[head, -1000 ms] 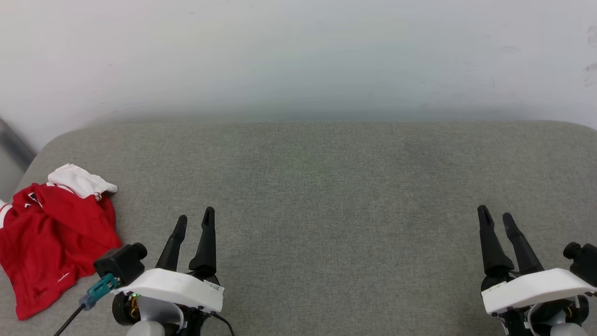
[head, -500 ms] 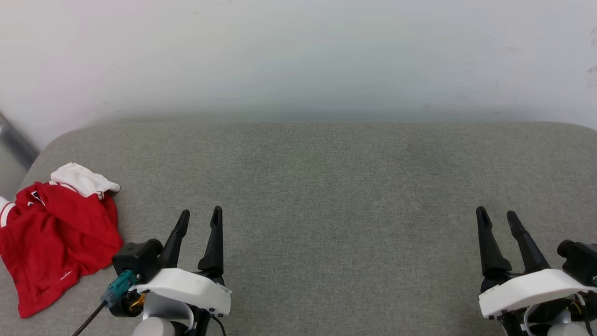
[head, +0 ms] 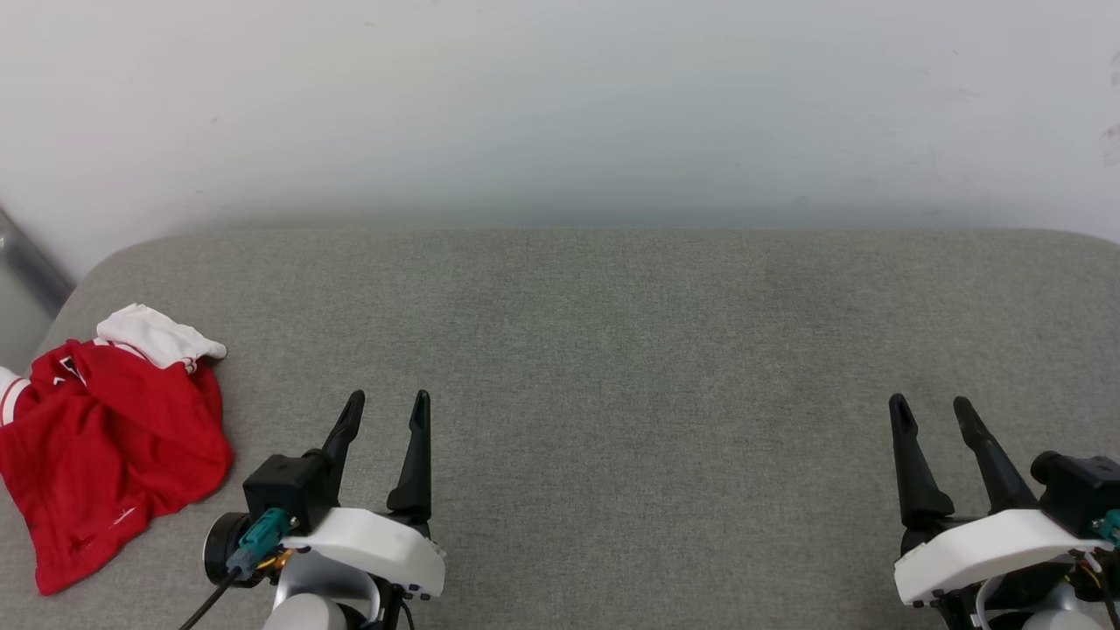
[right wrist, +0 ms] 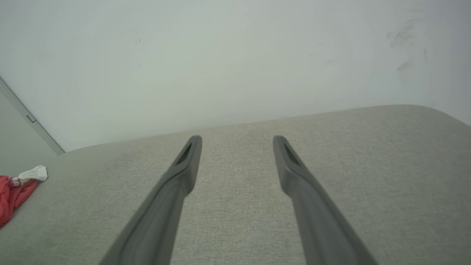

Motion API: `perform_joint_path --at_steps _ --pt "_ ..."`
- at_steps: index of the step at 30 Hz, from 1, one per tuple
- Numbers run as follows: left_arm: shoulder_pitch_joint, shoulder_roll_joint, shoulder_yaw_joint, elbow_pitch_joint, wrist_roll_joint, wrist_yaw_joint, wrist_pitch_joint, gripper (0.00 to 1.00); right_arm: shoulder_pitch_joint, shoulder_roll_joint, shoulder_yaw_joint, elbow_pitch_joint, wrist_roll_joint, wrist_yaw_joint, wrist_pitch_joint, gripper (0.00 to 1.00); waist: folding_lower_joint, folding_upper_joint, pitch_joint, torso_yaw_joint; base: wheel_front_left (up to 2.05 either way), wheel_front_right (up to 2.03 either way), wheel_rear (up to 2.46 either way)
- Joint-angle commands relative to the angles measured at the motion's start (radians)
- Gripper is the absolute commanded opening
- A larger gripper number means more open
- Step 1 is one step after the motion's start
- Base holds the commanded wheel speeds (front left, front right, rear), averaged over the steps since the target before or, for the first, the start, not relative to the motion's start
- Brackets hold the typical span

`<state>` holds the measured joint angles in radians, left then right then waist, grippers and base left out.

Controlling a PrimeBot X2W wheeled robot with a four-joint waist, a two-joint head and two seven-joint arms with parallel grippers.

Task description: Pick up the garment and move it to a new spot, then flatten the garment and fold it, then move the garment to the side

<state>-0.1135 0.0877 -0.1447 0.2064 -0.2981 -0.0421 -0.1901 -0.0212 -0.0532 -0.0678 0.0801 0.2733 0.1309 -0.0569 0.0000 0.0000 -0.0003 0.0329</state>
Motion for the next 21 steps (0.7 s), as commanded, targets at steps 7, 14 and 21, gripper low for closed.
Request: perform_joint_path --at_steps 7,14,21 --pt "-0.026 0.010 -0.013 0.004 0.072 0.014 -0.024 1.00 0.003 0.003 -0.001 -0.015 -0.050 0.000 -0.008 1.00 0.0000 0.0000 0.002 0.002 0.00 0.00 0.00" --pt "-0.026 0.005 -0.018 0.016 0.104 0.009 -0.037 1.00 0.008 0.003 -0.005 -0.022 -0.096 0.000 -0.013 1.00 0.0000 0.0000 0.002 0.006 0.00 0.00 0.00" --pt "-0.030 -0.004 -0.017 0.028 0.134 0.002 -0.052 1.00 0.010 0.004 -0.008 -0.028 -0.133 0.000 -0.014 1.00 0.0000 0.0000 0.002 0.011 0.00 0.00 0.00"
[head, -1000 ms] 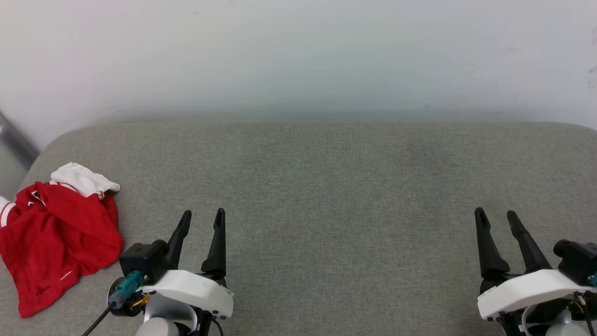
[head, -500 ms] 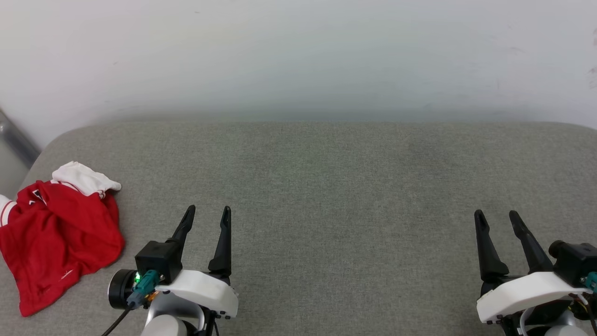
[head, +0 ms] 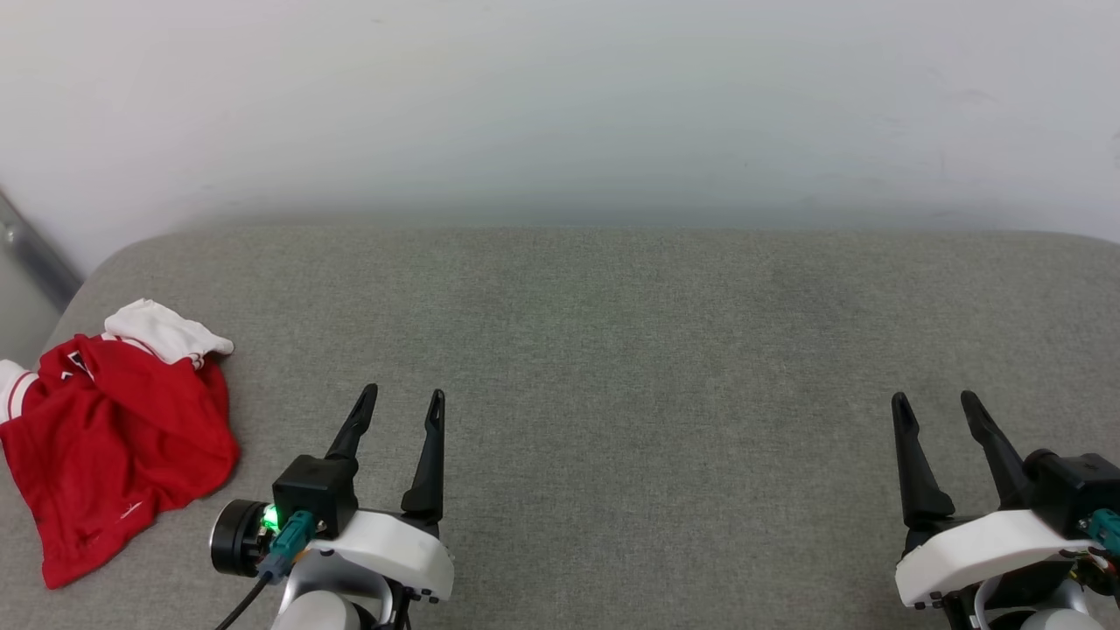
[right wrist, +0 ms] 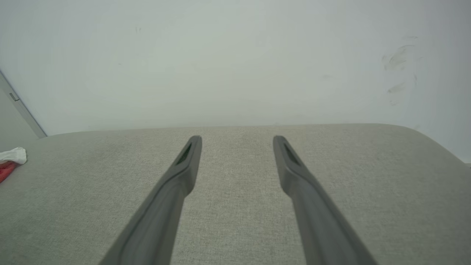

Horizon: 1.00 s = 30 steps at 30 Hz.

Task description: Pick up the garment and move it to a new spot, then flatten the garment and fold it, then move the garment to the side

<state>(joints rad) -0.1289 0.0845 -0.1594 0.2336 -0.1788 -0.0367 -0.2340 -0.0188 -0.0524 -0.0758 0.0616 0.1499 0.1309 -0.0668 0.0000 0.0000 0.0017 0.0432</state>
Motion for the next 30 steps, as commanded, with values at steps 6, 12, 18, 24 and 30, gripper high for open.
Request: perform_joint_path --at_steps 6,12,18,24,30 --pt "-0.017 -0.007 0.003 0.008 0.046 -0.006 -0.018 1.00 0.010 0.003 -0.002 -0.012 -0.050 0.000 -0.007 1.00 0.0000 0.0000 -0.001 0.006 0.00 0.00 0.00" --pt "-0.023 -0.015 0.013 0.025 0.058 -0.008 -0.029 1.00 0.015 0.003 -0.005 -0.014 -0.079 0.000 -0.014 1.00 0.0000 0.0000 0.000 0.022 0.00 0.00 0.00" --pt "-0.025 -0.021 0.056 0.037 0.030 0.008 -0.034 1.00 -0.005 0.003 0.012 -0.010 -0.086 0.000 -0.013 1.00 0.0000 0.0000 0.006 0.066 0.00 0.00 0.00" --pt "-0.042 -0.014 0.107 0.057 0.017 0.016 -0.032 1.00 -0.024 0.003 0.023 -0.013 -0.094 0.000 -0.010 1.00 0.0000 0.0000 0.019 0.157 0.00 0.00 0.00" --pt "-0.043 -0.005 0.149 0.058 0.025 0.024 -0.032 1.00 -0.039 0.003 0.050 -0.028 -0.108 0.000 -0.010 1.00 0.0000 0.0000 0.032 0.263 0.00 0.00 0.00"
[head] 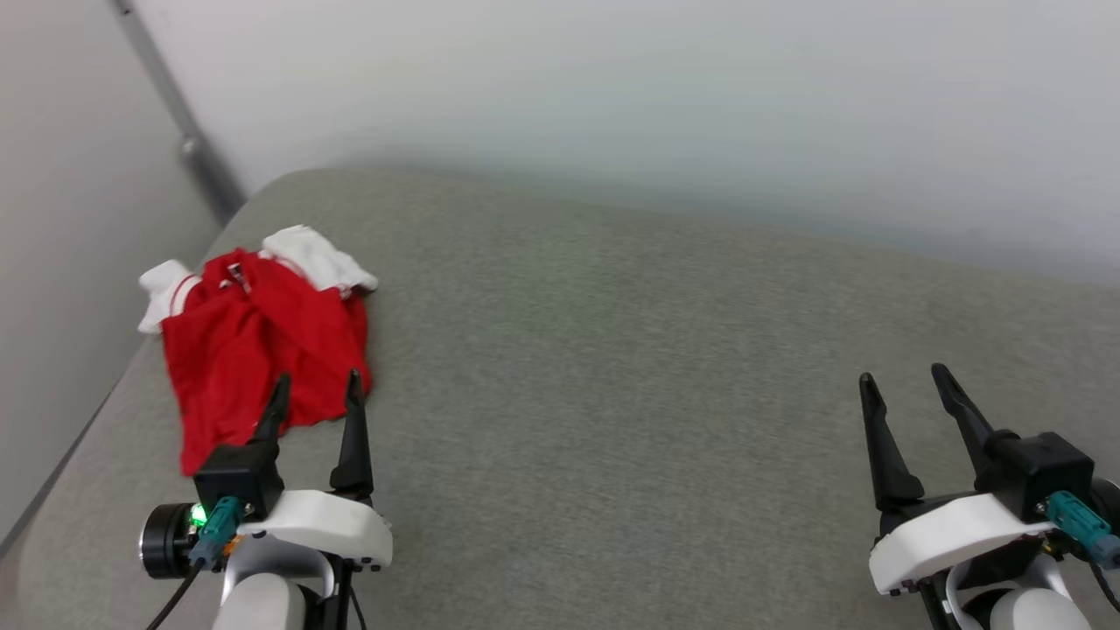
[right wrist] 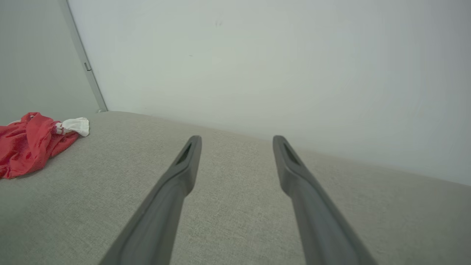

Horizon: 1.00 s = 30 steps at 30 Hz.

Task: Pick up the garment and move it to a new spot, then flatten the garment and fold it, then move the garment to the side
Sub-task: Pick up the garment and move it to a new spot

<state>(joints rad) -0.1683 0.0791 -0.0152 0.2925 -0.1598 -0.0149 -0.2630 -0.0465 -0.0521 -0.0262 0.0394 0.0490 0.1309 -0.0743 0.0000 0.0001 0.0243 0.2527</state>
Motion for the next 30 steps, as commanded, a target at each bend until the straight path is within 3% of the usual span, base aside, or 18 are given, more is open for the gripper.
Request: perform_joint_path --at_steps 1,7,15,24,30 --pt "0.000 0.002 0.012 -0.001 0.006 0.004 -0.003 1.00 -0.014 0.002 0.010 -0.008 -0.009 0.000 0.000 1.00 0.0000 -0.0001 0.011 0.071 0.00 0.00 0.00" --pt "0.013 0.003 0.050 -0.014 0.001 0.011 -0.003 1.00 -0.030 0.002 0.050 -0.023 -0.018 0.000 0.009 1.00 0.0000 -0.0001 0.020 0.166 0.00 0.00 0.00" --pt "0.015 -0.004 0.090 -0.022 -0.008 0.006 -0.003 1.00 -0.046 -0.017 0.086 -0.034 -0.016 0.000 0.026 1.00 0.0000 -0.0001 0.039 0.235 0.00 0.00 0.00" --pt "-0.051 -0.010 0.112 -0.027 -0.011 -0.009 -0.003 1.00 -0.081 -0.036 0.105 -0.044 -0.005 0.000 0.046 1.00 0.0000 -0.0001 0.071 0.232 0.00 0.00 0.00" --pt "-0.223 0.021 0.103 0.052 -0.025 -0.043 -0.002 1.00 -0.112 -0.042 0.108 -0.047 -0.006 0.000 0.057 1.00 0.0000 -0.0001 0.129 0.185 0.00 0.00 0.00"
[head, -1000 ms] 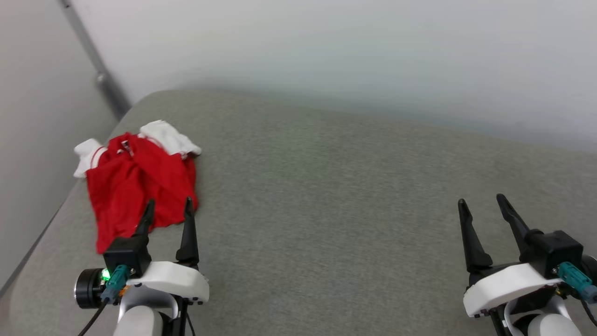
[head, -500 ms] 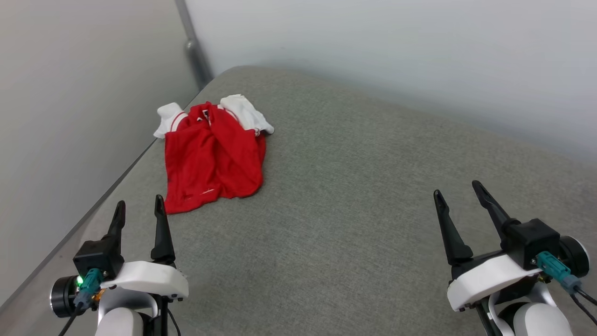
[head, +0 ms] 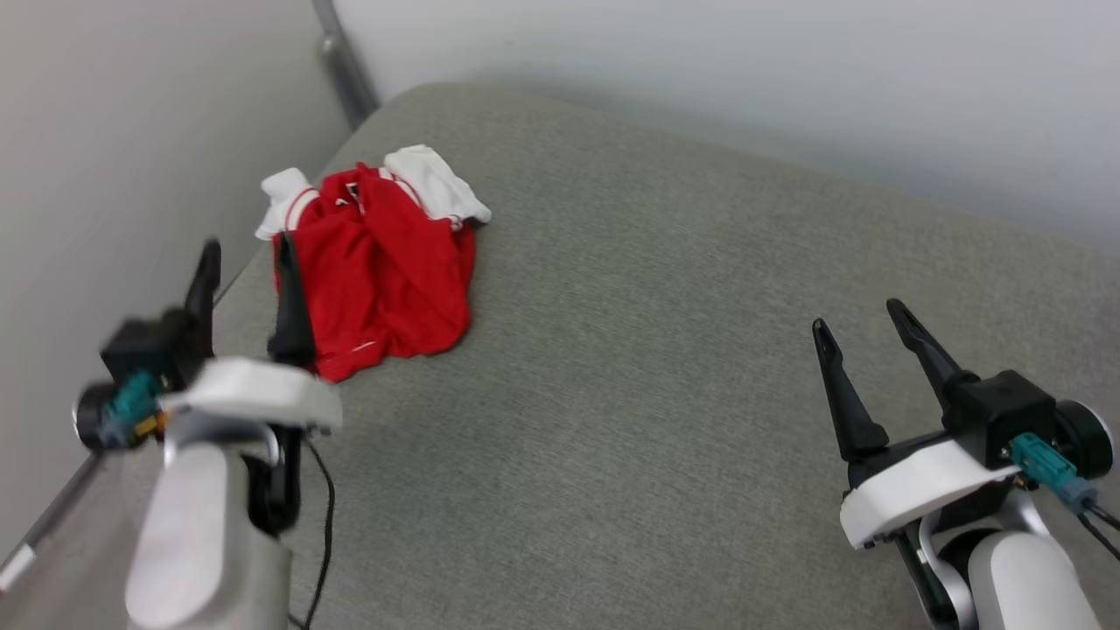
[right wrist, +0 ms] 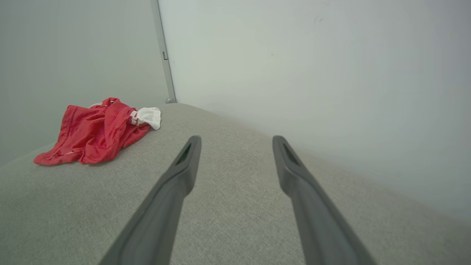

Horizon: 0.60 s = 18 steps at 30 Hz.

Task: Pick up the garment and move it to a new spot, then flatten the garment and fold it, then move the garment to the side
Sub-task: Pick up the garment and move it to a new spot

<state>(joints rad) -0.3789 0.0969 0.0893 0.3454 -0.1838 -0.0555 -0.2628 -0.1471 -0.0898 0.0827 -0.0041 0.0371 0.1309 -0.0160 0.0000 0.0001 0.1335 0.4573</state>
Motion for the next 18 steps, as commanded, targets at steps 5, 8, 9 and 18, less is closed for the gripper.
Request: perform_joint_path --at_steps 5,8,9,18 --pt "-0.212 0.061 0.011 0.097 -0.040 -0.026 0.074 1.00 -0.051 -0.016 0.006 -0.016 0.012 0.000 0.003 1.00 0.0000 -0.0001 0.092 -0.084 0.00 0.00 0.00" --pt "-0.324 0.112 0.018 0.173 -0.071 -0.046 0.146 1.00 -0.072 -0.023 0.000 -0.014 0.011 0.000 0.003 1.00 0.0000 -0.0001 0.136 -0.125 0.00 0.00 0.00" --pt "-0.355 0.129 0.018 0.202 -0.083 -0.051 0.180 1.00 -0.081 -0.029 0.000 -0.015 0.008 0.000 0.001 1.00 0.0000 -0.0001 0.152 -0.139 0.00 0.00 0.00" --pt "-0.498 0.301 -0.056 0.461 -0.179 -0.074 0.561 1.00 -0.153 -0.033 0.019 0.008 0.021 0.000 -0.031 1.00 0.0000 -0.0001 0.259 -0.243 0.00 0.00 0.00"
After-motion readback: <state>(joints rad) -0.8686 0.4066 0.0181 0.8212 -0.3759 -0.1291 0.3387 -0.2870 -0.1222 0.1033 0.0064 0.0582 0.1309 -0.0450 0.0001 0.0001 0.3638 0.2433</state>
